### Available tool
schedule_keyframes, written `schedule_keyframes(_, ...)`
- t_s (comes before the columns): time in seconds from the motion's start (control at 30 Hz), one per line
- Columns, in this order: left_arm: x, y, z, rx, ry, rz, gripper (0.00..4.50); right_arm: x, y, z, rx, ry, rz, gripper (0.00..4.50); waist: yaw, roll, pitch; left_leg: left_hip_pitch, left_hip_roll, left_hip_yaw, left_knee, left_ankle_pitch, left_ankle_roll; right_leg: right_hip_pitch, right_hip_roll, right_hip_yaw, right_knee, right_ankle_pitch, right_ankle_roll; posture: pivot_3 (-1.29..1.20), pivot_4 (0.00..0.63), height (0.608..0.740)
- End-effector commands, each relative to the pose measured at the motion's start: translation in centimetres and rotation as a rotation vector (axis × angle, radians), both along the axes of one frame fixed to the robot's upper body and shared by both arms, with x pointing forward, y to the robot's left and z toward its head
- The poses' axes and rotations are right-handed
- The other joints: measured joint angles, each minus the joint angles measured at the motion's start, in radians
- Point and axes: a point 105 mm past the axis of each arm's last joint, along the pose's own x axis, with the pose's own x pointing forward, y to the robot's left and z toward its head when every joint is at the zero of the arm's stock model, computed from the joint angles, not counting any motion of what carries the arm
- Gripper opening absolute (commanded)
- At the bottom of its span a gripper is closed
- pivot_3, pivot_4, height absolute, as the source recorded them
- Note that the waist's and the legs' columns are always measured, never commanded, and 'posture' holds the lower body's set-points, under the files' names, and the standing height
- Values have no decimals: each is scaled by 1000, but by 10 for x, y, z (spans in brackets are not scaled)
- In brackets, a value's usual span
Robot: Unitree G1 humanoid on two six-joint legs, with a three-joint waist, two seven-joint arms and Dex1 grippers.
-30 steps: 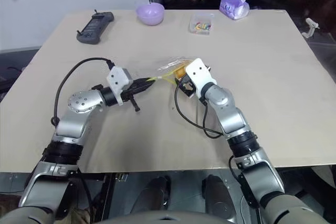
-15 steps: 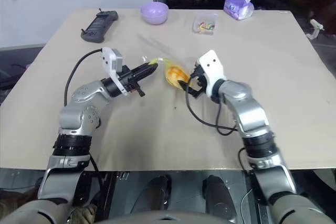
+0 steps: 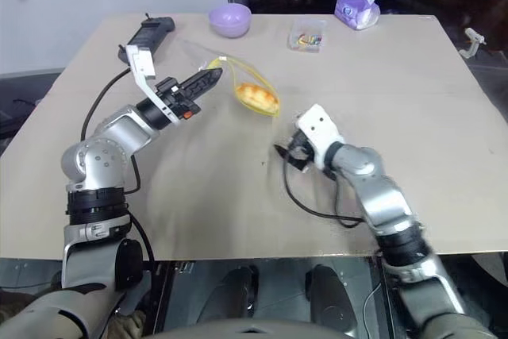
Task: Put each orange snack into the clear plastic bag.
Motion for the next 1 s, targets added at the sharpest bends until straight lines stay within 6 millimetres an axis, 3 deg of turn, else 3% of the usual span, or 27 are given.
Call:
schedule_keyframes(0.03, -8, 1, 25, -20, -85, -6, 0, 16, 7, 9, 73, -4, -89, 4440, 2, 0, 0, 0, 0, 0, 0, 0, 0, 0, 0, 0, 0, 0, 0, 0, 150, 718)
schedule_keyframes(0.2, -10, 0, 26, -26, -85, -3, 0, 37, 7, 11, 107, -27, -169, 4440, 5, 0, 0, 0, -1, 0, 0, 1, -1, 0, -1, 0, -1, 0, 0, 0, 150, 718)
schedule_keyframes(0.6, -10, -2, 26, -42, -83, 0, 0, 48, 16, 19, 152, -47, -167, 4440, -1, 0, 0, 0, -1, 0, -1, 0, 0, 0, 0, 0, -1, 0, 0, 0, 150, 718)
schedule_keyframes(0.73, -11, -3, 25, -37, -81, -5, 0, 49, 17, 25, 174, -56, -164, 3100, -1, 0, 0, 0, -1, 0, -1, 0, 0, 0, -1, 0, -1, 0, 0, 0, 150, 718)
schedule_keyframes(0.93, -11, -4, 23, -30, -79, -10, 0, 48, 18, 31, 192, -62, -156, 92, -1, 0, 0, 0, -1, 0, -1, 0, 0, 0, -1, 0, -1, 0, 0, 0, 150, 718)
schedule_keyframes(1.0, -12, -4, 22, -30, -78, -14, 0, 47, 19, 32, 197, -60, -150, 34, -1, 0, 0, 0, -1, 0, 0, 0, 0, 0, -1, 0, -1, 0, 0, 0, 150, 718)
